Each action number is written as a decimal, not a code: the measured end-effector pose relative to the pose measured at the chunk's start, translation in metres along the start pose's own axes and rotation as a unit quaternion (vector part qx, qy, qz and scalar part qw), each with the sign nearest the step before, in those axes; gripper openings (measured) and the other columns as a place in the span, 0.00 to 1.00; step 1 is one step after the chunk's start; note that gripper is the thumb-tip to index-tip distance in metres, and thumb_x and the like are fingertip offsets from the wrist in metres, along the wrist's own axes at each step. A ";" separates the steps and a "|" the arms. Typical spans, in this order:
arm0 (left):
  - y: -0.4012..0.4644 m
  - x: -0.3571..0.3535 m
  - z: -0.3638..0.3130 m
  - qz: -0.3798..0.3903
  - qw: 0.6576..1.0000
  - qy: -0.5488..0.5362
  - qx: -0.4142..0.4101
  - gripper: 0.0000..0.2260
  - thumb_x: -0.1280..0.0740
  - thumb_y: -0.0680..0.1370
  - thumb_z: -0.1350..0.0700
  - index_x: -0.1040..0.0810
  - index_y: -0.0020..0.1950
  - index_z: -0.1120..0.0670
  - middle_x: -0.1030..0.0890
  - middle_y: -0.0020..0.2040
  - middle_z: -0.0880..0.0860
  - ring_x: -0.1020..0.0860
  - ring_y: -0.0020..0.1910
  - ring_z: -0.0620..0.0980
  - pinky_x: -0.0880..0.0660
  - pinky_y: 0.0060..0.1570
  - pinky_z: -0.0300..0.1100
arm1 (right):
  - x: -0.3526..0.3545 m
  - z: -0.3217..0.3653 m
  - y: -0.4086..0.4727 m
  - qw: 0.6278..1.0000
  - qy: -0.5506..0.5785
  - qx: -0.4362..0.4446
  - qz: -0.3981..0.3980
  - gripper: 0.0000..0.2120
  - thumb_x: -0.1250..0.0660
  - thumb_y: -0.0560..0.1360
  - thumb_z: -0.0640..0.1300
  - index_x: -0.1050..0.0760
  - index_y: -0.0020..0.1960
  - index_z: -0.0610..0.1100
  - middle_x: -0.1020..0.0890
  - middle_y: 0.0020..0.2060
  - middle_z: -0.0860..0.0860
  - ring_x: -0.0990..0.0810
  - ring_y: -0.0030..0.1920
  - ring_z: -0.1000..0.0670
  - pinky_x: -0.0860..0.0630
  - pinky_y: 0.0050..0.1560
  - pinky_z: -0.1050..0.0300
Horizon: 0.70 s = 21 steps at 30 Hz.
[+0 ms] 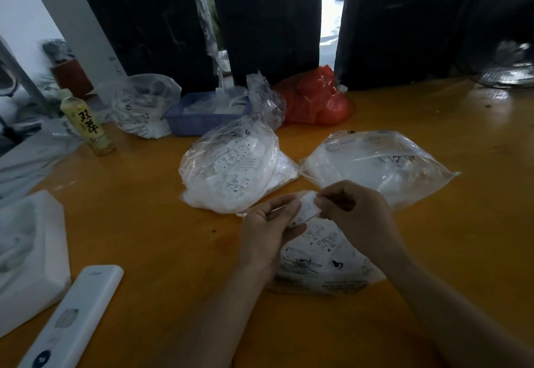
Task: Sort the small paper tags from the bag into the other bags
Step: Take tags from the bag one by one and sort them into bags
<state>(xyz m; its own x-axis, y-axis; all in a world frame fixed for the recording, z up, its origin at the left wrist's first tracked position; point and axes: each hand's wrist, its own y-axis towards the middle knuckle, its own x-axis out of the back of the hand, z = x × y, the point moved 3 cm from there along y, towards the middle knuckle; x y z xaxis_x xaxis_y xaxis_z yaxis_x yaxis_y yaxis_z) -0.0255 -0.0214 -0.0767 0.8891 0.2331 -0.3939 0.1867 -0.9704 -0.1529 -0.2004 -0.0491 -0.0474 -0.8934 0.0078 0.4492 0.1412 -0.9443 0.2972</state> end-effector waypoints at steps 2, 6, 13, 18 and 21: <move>0.001 0.001 0.001 0.004 1.000 0.005 -0.005 0.11 0.21 0.69 0.53 0.11 0.50 0.53 0.12 0.51 0.54 0.13 0.50 0.50 0.18 0.40 0.38 | -0.003 0.004 -0.003 0.999 -0.032 0.020 0.013 0.05 0.28 0.77 0.54 0.18 0.51 0.56 0.16 0.38 0.60 0.17 0.40 0.61 0.18 0.42 0.61; 0.000 0.000 0.000 0.013 1.000 -0.001 -0.004 0.12 0.21 0.69 0.53 0.12 0.51 0.54 0.12 0.51 0.53 0.13 0.51 0.49 0.17 0.41 0.39 | -0.004 0.008 -0.004 0.997 -0.050 0.058 0.020 0.06 0.26 0.76 0.53 0.18 0.52 0.56 0.17 0.40 0.63 0.18 0.42 0.63 0.23 0.41 0.69; -0.004 -0.003 -0.024 0.010 0.952 0.252 -0.176 0.14 0.25 0.78 0.60 0.16 0.58 0.42 0.12 0.52 0.45 0.14 0.48 0.43 0.19 0.41 0.34 | 0.017 -0.006 0.014 0.998 0.031 0.006 -0.051 0.03 0.27 0.77 0.48 0.18 0.50 0.54 0.16 0.40 0.62 0.17 0.42 0.63 0.23 0.42 0.72; 0.023 0.021 -0.090 -0.193 0.769 0.471 -0.386 0.14 0.28 0.80 0.63 0.17 0.64 0.53 0.15 0.61 0.50 0.16 0.51 0.48 0.18 0.51 0.40 | 0.049 -0.038 0.039 0.975 -0.140 0.007 -0.171 0.06 0.32 0.81 0.46 0.18 0.54 0.46 0.16 0.45 0.55 0.20 0.43 0.59 0.27 0.44 0.69; 0.052 0.036 -0.106 -0.239 0.739 0.548 -0.312 0.14 0.29 0.80 0.63 0.17 0.66 0.58 0.16 0.63 0.56 0.17 0.59 0.54 0.27 0.58 0.38 | 0.057 -0.060 0.048 0.964 -0.211 -0.030 -0.162 0.09 0.34 0.81 0.45 0.19 0.58 0.43 0.16 0.54 0.46 0.21 0.53 0.45 0.24 0.56 0.47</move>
<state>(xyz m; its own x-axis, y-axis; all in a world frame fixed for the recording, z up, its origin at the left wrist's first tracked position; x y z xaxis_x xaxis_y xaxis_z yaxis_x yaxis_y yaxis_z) 0.0606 -0.0699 -0.0028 0.3998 0.6999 0.5918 0.4417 -0.7129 0.5447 -0.2701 -0.1131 -0.0579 -0.6320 0.4269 0.6468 -0.1524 -0.8868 0.4364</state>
